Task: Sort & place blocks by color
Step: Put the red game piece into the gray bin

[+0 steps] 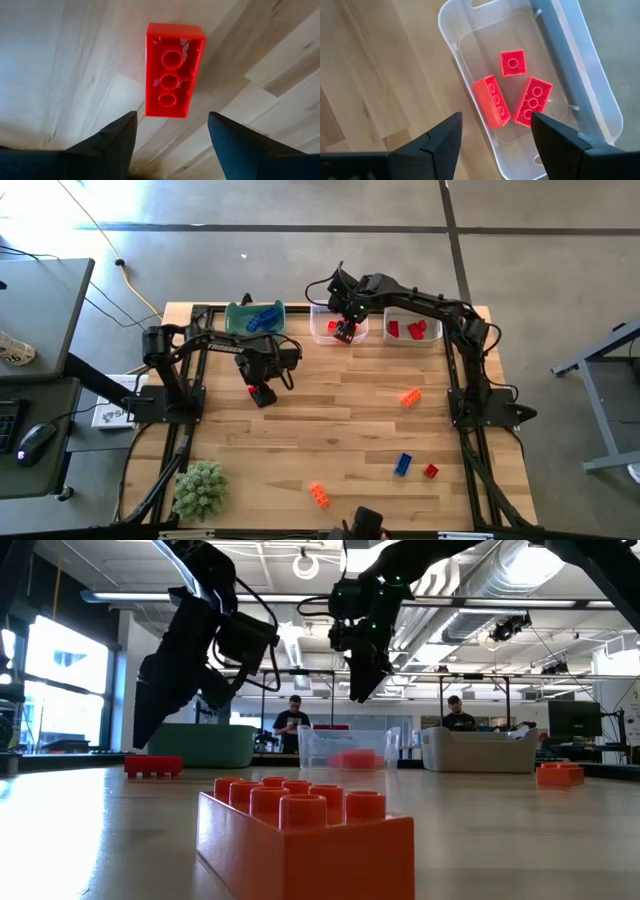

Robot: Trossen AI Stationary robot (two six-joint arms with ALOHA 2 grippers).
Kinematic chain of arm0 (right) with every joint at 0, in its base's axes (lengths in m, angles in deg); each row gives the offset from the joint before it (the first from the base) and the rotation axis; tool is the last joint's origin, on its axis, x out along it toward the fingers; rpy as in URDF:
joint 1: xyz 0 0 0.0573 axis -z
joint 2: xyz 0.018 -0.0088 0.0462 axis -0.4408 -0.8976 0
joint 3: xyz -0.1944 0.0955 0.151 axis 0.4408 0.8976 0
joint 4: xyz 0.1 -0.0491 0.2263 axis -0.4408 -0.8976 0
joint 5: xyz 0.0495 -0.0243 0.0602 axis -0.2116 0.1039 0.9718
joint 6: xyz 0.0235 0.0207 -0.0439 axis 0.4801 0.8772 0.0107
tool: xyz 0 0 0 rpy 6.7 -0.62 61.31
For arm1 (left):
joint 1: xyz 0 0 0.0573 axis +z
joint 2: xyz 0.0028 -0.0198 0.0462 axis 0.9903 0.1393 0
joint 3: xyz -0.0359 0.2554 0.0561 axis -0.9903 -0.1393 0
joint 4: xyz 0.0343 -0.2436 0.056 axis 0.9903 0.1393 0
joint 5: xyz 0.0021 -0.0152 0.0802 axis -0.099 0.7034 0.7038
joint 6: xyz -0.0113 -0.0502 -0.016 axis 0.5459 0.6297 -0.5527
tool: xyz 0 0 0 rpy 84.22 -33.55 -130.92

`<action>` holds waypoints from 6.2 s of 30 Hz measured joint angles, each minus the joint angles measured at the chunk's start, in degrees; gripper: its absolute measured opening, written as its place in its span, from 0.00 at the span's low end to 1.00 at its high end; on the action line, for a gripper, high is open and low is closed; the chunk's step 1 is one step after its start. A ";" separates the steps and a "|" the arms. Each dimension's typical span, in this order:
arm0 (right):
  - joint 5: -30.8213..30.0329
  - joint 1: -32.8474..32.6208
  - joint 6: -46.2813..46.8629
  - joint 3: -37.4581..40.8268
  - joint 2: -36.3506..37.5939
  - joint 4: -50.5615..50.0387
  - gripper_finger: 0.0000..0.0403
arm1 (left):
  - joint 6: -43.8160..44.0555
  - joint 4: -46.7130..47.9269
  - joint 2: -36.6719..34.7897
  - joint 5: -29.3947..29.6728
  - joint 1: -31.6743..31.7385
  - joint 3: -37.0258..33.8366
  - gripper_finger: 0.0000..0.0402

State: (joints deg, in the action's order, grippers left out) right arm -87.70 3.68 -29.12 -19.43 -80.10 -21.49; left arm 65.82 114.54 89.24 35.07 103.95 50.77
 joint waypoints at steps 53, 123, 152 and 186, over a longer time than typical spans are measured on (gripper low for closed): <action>10.64 -19.64 11.81 -30.56 -0.02 -22.16 0.56 | -9.71 -16.49 -14.90 -18.04 -0.42 -6.18 0.27; 20.95 -13.15 -0.70 -27.04 5.99 3.89 0.56 | -7.97 -72.35 -33.94 -17.59 6.95 -6.14 0.28; 19.43 -13.88 3.32 -27.10 4.10 6.05 0.29 | -7.50 -73.37 -33.83 -14.09 6.80 -6.14 0.36; -6.77 2.15 2.96 -1.90 8.20 -13.58 0.29 | -10.14 -52.79 -33.48 2.16 6.97 -6.11 0.52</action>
State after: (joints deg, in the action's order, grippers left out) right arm -94.47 5.83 -26.16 -21.34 -71.90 -35.07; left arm 55.68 61.75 55.75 37.23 110.92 44.66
